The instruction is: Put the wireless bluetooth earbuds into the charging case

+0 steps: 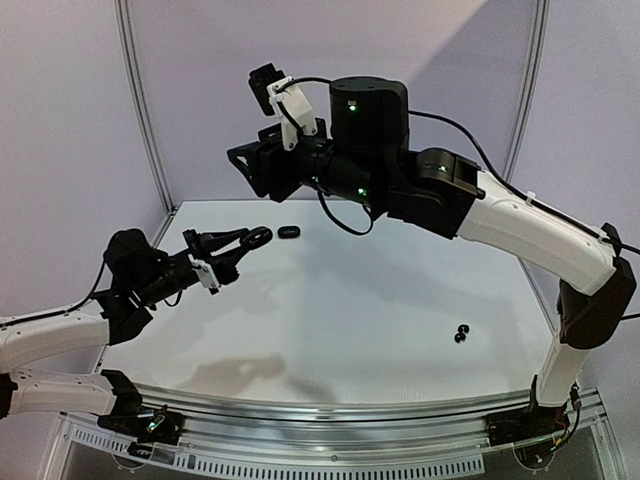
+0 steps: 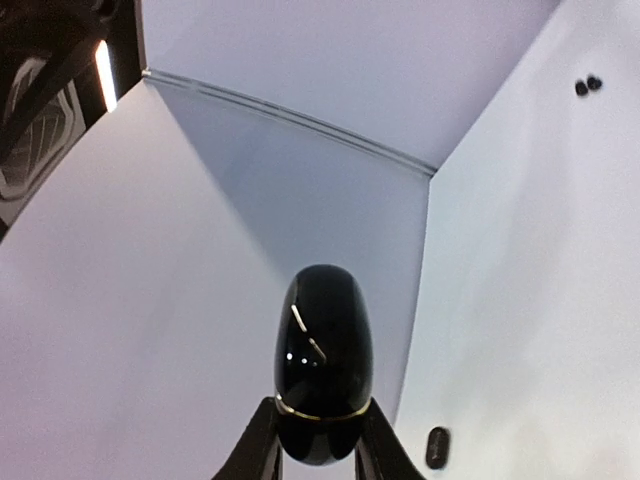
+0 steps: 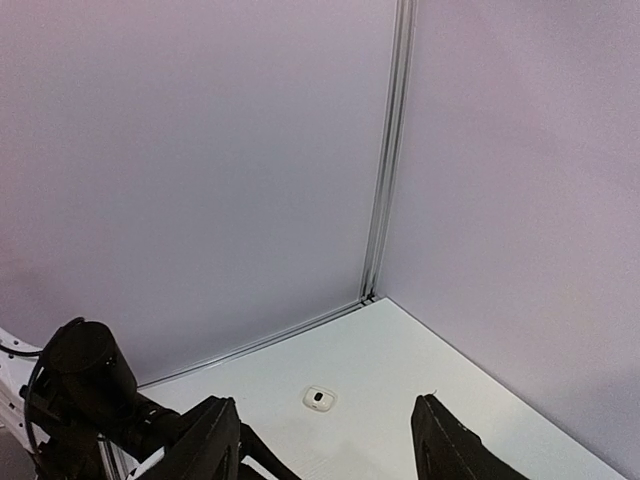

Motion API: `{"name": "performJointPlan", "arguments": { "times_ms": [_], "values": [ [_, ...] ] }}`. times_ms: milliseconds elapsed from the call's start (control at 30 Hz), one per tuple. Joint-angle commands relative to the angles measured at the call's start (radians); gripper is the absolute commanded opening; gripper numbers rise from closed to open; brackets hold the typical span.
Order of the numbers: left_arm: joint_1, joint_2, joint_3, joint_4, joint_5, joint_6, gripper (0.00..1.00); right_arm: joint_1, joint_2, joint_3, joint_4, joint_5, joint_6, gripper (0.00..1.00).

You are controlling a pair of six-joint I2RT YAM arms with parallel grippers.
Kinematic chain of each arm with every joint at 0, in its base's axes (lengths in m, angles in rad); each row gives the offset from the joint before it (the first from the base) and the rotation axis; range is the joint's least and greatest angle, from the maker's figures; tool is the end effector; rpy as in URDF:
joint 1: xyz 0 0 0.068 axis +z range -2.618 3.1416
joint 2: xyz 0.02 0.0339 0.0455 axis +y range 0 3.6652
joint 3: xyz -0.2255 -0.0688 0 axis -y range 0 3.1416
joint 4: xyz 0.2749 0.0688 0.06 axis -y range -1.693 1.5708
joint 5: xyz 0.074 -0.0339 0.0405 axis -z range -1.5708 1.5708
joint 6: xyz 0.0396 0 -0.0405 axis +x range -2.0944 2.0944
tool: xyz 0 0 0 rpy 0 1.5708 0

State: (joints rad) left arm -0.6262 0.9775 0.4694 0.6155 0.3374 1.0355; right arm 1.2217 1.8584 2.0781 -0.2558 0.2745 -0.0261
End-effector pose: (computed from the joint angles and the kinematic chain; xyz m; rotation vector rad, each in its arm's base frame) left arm 0.2143 -0.1712 0.2311 1.2513 0.7715 0.0860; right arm 0.1644 0.4203 0.4442 -0.7793 1.4559 0.7017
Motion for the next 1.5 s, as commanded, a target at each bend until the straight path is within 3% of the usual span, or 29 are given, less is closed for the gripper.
{"name": "performJointPlan", "arguments": {
  "times_ms": [0, 133, 267, 400, 567, 767, 933, 1267, 1467],
  "values": [
    [0.020, -0.005, -0.017, 0.047, -0.006, 0.446, 0.00, -0.004, -0.025, -0.031, -0.043, 0.061, 0.013, 0.60],
    [0.020, -0.013, 0.033, -0.014, -0.047, 0.268, 0.00, -0.005, -0.021, -0.032, -0.052, 0.071, 0.013, 0.60],
    [0.049, 0.002, 0.161, -0.312, -0.096, -0.211, 0.00, -0.008, -0.023, -0.033, -0.060, 0.101, 0.014, 0.61],
    [0.102, 0.064, 0.251, -0.678, 0.026, -0.612, 0.00, -0.020, -0.030, -0.045, -0.075, 0.147, 0.021, 0.62],
    [0.240, 0.236, 0.412, -1.017, 0.220, -0.872, 0.00, -0.075, -0.086, -0.135, -0.068, 0.210, 0.133, 0.63],
    [0.518, 0.539, 0.646, -1.322, 0.451, -0.978, 0.00, -0.128, -0.195, -0.335, -0.029, 0.268, 0.254, 0.63],
    [0.659, 0.828, 0.774, -1.532, 0.563, -0.998, 0.00, -0.132, -0.268, -0.453, -0.018, 0.297, 0.302, 0.63],
    [0.773, 0.811, 0.638, -1.386, 0.573, -1.117, 0.00, -0.131, -0.324, -0.544, 0.010, 0.336, 0.341, 0.64],
    [0.836, 0.907, 0.610, -1.319, 0.517, -1.122, 0.00, -0.131, -0.288, -0.499, 0.020, 0.313, 0.297, 0.64]
  ]
}}
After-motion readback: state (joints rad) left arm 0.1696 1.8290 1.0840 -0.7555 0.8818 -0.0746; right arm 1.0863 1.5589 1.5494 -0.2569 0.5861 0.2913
